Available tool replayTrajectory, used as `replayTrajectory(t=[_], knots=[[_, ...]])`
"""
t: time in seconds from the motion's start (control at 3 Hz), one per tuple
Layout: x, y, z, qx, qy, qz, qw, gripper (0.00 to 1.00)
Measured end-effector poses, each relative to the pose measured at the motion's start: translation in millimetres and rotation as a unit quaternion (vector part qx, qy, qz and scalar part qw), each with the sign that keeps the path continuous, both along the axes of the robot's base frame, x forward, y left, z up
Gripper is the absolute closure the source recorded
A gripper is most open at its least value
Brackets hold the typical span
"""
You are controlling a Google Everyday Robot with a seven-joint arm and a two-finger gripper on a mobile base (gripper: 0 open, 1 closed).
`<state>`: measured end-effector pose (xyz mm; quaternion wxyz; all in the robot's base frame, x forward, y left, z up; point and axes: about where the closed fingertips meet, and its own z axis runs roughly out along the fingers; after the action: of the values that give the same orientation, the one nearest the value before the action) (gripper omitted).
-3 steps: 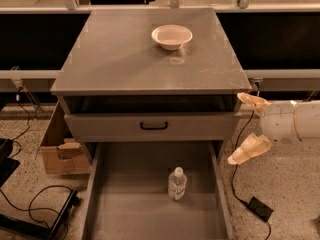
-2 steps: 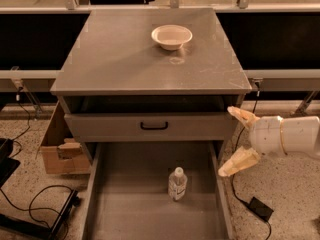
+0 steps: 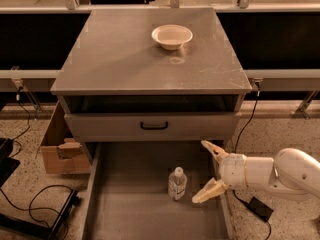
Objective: Pick blue plastic bottle from middle drawer and place on counter
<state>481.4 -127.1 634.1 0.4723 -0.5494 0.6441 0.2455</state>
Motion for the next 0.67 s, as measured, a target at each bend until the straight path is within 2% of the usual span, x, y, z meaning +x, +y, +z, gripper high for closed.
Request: replayTrajectory(t=[0.33, 0.67], knots=[[7, 24, -56, 0.039, 0.006, 0.010, 0.9992, 0.00], [21, 38, -92, 0.055, 0.011, 0.023, 0.9981, 0.00]])
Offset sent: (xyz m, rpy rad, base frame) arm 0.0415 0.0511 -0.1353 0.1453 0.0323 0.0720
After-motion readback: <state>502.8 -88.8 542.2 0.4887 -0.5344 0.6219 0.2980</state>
